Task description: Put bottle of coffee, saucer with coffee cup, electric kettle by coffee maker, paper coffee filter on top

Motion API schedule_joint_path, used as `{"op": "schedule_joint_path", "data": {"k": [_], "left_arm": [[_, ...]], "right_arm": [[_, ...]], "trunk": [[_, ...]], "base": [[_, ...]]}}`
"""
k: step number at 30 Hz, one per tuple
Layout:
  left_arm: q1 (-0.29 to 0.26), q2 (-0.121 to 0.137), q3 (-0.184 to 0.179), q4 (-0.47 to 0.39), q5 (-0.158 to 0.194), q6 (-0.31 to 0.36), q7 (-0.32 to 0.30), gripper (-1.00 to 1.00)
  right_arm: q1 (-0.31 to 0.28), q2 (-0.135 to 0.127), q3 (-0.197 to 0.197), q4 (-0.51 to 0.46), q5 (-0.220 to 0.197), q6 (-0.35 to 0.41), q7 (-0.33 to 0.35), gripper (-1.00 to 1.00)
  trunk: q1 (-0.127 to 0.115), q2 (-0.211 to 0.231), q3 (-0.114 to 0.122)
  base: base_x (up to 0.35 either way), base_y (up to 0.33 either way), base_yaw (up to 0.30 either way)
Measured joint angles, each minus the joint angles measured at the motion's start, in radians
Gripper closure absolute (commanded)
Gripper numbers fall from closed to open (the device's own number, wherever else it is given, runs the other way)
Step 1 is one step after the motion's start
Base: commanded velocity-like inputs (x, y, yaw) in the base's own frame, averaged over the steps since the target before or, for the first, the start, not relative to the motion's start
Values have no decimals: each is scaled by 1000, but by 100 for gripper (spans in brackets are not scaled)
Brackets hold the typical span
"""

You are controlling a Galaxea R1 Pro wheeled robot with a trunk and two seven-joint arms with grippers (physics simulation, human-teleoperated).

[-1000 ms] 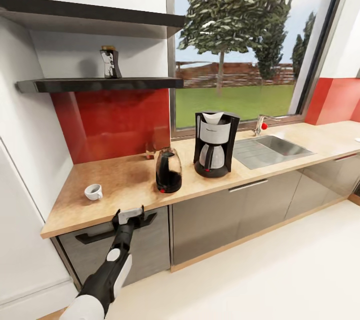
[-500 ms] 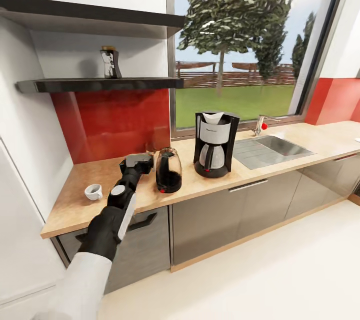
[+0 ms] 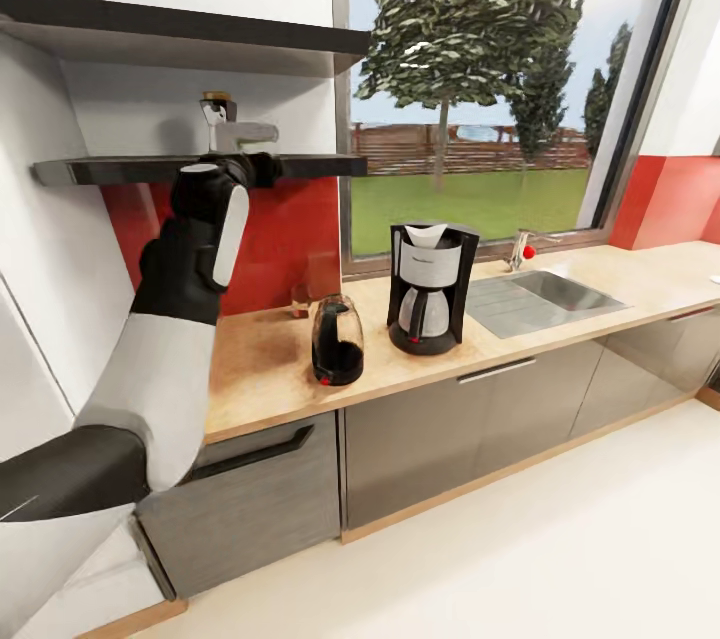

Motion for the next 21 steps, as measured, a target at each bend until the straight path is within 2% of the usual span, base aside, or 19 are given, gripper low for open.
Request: {"op": "schedule_joint_path", "data": {"k": [1,2,5,6,7,8,10,11,15,21], "left_arm": [[-44,1,0,34,-1,7,0,-100],[-122,3,0,117,-4,12,10,-100],[-187,8,0,191,-5,13,36,-100],[-226,14,0,246,-5,13,50,-100],[-331,48,1,392,-6,11,65,-100],[-359,60,1,417,-4,10,66,-100],[-396,90,1,451,-4,11,67,-100],[-420,120,2,471,-6,12,67,-100],[-434,158,4,485,-5,11,65,-100],[-424,159,-8,473,-17,10,88,-100]], "right_arm": [[0,3,0,0,0,0,0,-100],[0,4,0,0,1,0,0,-100],[0,4,0,1,1,0,-1,-100],[0,3,0,1,1,0,-1,-100],[0,-1,-1,2,1,0,-1,-100],[0,-1,-1,2,1,0,-1,-100],[0,-1,-1,2,1,0,-1,-100],[0,-2,-1,2,2,0,-1,-100],[0,-2,-2,1,2,0,-2,-100],[0,-10,-2,5,2,1,-3,-100]], "trunk": [[0,0,0],[0,1,0],[0,0,0],[0,0,0],[0,1,0],[0,-1,0],[0,0,0],[0,0,0],[0,0,0],[0,0,0]], "base": [[0,0,0],[0,0,0],[0,0,0],[0,0,0],[0,0,0],[0,0,0],[0,0,0],[0,0,0],[0,0,0],[0,0,0]]}}
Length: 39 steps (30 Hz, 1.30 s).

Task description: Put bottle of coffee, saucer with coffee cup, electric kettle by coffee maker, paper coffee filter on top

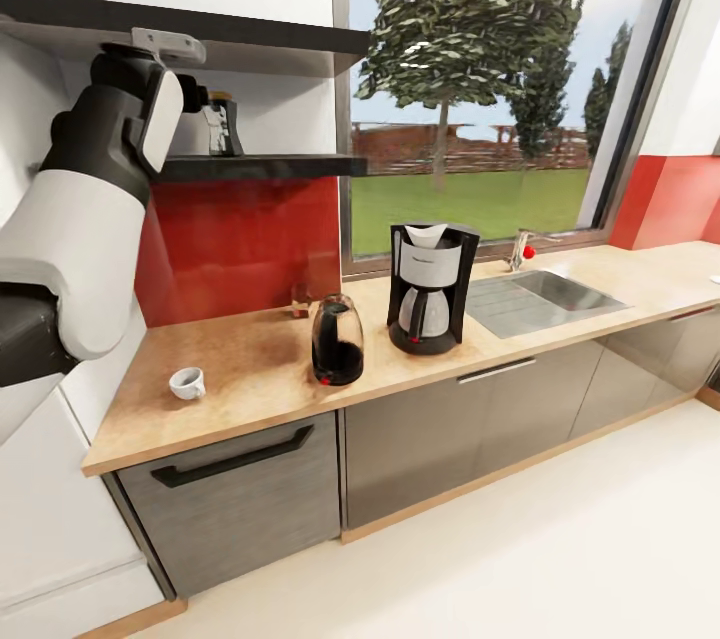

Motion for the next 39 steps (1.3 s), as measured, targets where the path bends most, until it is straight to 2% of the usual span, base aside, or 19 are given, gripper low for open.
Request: {"op": "schedule_joint_path", "data": {"k": [4,15,21,33,39], "left_arm": [[2,-4,-2,-1,-6,-1,38,-100],[5,-8,7,-1,-5,-1,44,-100],[5,-7,7,-1,-5,-1,44,-100],[5,-28,4,-1,-2,2,41,-100],[5,-29,6,-1,-2,2,42,-100]], "right_arm": [[0,-15,0,3,0,4,1,-100],[8,-51,0,16,4,48,1,-100],[32,-54,0,17,4,71,0,-100],[36,-54,0,16,4,71,-1,-100],[36,-54,0,16,4,70,-2,-100]], "trunk": [[0,0,0],[-1,0,-10],[-1,0,-14],[0,0,-15],[0,0,-15]], "base": [[56,0,2],[317,-3,161],[317,-81,86],[137,-95,3],[207,-130,0]]}}
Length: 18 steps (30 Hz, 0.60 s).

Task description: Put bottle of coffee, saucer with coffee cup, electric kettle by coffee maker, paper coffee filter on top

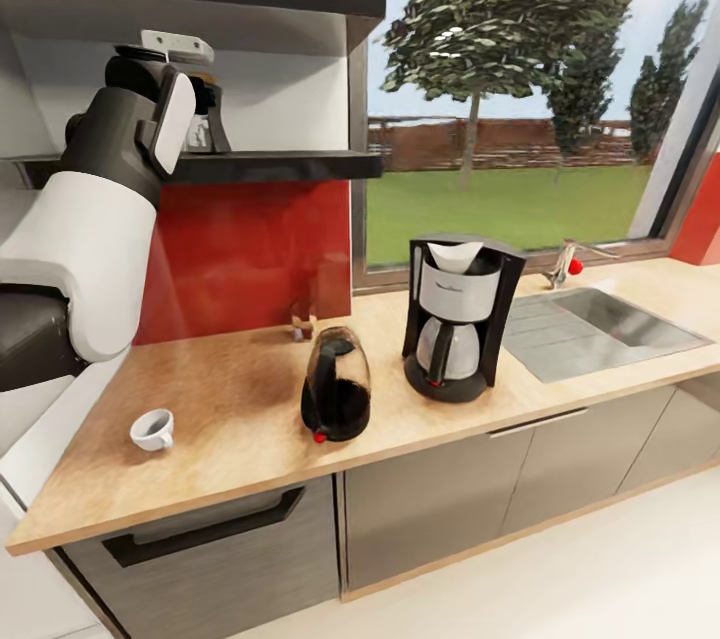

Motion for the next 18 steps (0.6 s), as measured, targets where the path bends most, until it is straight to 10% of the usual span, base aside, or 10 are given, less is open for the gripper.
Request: {"op": "schedule_joint_path", "data": {"k": [18], "left_arm": [[0,4,-1,1,-4,-1,2,-100]], "right_arm": [[0,2,1,0,0,-1,3,-100]], "trunk": [[0,0,0]], "base": [[129,-4,0]]}}
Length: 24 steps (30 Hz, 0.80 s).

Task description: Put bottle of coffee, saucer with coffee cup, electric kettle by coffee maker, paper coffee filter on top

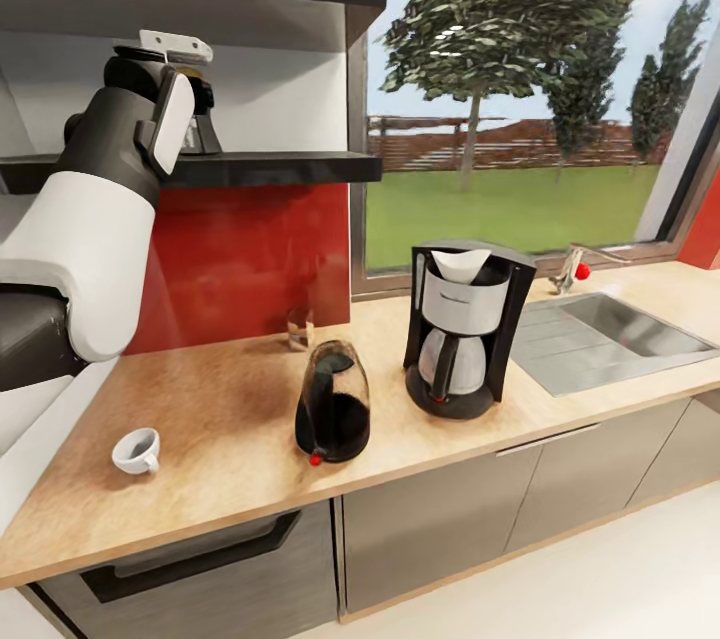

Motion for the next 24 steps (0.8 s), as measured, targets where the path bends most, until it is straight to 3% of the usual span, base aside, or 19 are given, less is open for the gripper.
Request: {"op": "schedule_joint_path", "data": {"k": [14,16,24], "left_arm": [[1,11,-6,3,-4,2,3,-100],[2,11,-7,7,-30,1,11,-100],[2,11,-7,5,-50,1,14,-100]], "right_arm": [[0,4,0,0,0,0,1,-100],[0,4,0,0,0,-1,1,-100],[0,3,-1,0,0,-1,1,-100]], "trunk": [[0,0,0],[0,0,0],[0,0,0]], "base": [[29,0,0],[172,0,0],[38,0,0]]}}
